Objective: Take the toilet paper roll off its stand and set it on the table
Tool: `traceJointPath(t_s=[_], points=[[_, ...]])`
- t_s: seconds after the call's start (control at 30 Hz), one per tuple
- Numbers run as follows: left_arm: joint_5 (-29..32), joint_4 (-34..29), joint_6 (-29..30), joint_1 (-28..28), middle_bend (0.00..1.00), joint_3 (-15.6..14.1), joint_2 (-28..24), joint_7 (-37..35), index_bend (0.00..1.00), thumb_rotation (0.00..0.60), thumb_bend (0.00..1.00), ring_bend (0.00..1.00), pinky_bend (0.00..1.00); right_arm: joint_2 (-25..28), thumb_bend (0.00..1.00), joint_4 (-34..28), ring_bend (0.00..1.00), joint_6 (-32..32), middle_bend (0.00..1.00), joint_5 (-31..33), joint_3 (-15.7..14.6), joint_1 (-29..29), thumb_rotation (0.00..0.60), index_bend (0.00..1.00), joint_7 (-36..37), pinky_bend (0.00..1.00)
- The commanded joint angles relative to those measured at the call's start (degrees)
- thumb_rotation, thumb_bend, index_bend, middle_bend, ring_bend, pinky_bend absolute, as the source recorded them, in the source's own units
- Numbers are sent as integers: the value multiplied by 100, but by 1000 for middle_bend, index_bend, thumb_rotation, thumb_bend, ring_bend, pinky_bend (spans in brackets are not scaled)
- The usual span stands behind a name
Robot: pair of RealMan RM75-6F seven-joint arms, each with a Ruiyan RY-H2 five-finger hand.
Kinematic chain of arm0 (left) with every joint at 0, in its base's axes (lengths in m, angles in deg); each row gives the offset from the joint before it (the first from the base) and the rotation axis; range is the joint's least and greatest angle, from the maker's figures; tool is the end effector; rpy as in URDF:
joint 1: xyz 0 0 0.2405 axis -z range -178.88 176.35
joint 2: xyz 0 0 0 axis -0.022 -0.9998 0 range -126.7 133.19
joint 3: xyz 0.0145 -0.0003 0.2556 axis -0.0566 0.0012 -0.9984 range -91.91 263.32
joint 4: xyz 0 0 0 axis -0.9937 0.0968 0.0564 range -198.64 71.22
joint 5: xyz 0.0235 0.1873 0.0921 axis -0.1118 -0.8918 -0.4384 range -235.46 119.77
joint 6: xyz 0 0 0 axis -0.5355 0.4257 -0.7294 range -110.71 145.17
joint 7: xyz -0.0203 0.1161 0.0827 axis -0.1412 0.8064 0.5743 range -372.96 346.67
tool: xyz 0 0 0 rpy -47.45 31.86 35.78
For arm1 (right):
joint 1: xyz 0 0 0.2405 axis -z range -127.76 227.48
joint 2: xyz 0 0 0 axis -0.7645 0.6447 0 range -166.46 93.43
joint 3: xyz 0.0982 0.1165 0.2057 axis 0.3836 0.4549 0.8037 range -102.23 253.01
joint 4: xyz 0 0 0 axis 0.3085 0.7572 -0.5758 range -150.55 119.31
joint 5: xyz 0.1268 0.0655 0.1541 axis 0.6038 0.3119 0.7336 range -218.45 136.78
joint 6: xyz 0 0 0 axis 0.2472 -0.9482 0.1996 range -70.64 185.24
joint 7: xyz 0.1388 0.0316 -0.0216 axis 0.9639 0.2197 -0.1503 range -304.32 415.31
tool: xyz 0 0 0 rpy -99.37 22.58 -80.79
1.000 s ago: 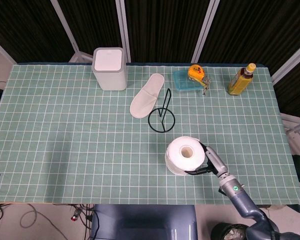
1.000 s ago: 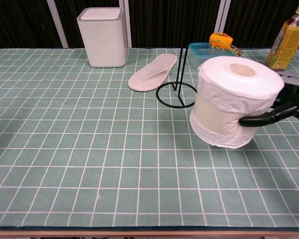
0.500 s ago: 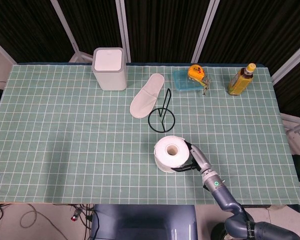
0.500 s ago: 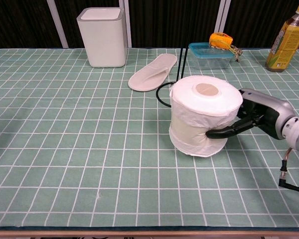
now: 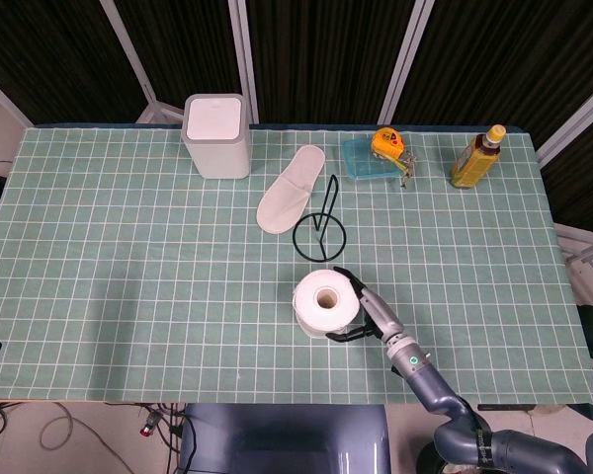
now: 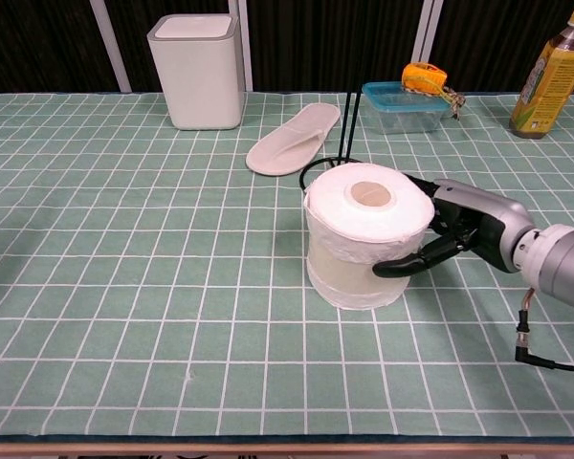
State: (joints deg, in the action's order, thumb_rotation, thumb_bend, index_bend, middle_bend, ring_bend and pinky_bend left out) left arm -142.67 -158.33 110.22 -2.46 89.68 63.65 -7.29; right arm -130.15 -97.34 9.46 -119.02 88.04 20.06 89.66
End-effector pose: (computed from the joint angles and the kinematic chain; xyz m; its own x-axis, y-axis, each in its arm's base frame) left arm -0.3179 0.1503 0.1979 0.5153 -0.1008 0.8510 0.8557 0.1142 -0.5047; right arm -0.1804 -0.2966 -0.0495 -0.4035 -0.5357 0.7417 -0.8846 0.0214 -0.4658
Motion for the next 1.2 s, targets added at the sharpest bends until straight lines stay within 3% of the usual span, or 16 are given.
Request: traceJointPath(t_s=[0.03,0.17,0.47,0.6,0.73,0.87,0.97,1.2], points=[[0,1,10,-5,0,2,0,1,54,600,175,0,13,229,0,-176,0,10,0,-62,-57,-1,600,0,56,0],[16,3,-8,0,0,5,-1,-3,53,600,176,0,13,840,0,-626,0,-318,0,-286,-79,154,600,0,147,0],[79,-13,-20,11,0,33,36,83,53,600,176,0,13,2758,0,-1753,0,-2102,0,-1016,168,988,600,0,767,0],[86,-17,-35,20,0,35,43,112,53,600,176,0,13,3465,0,-1745,0,-2864,0,-1265,-9,1542,600,0,146,0],[123,-20,-68,38,0,52,50,104,53,600,176,0,13,3367,0,-1479,0,-3649,0,-1749,-593,2223,600,0,-1522,0],[110,-29,-126,54,0,27,28,73,53,600,176,0,13,2864,0,-904,0,-4022,0,-2107,-912,2531,600,0,-2930,0],[78,-12,-156,71,0,14,14,8,54,600,176,0,13,2516,0,-444,0,-4169,0,-2195,-948,2615,600,0,-3740,0],[173,76,-242,105,0,45,12,-52,54,600,176,0,13,2238,0,51,0,-4328,0,-2132,-830,2602,600,0,-4353,0]])
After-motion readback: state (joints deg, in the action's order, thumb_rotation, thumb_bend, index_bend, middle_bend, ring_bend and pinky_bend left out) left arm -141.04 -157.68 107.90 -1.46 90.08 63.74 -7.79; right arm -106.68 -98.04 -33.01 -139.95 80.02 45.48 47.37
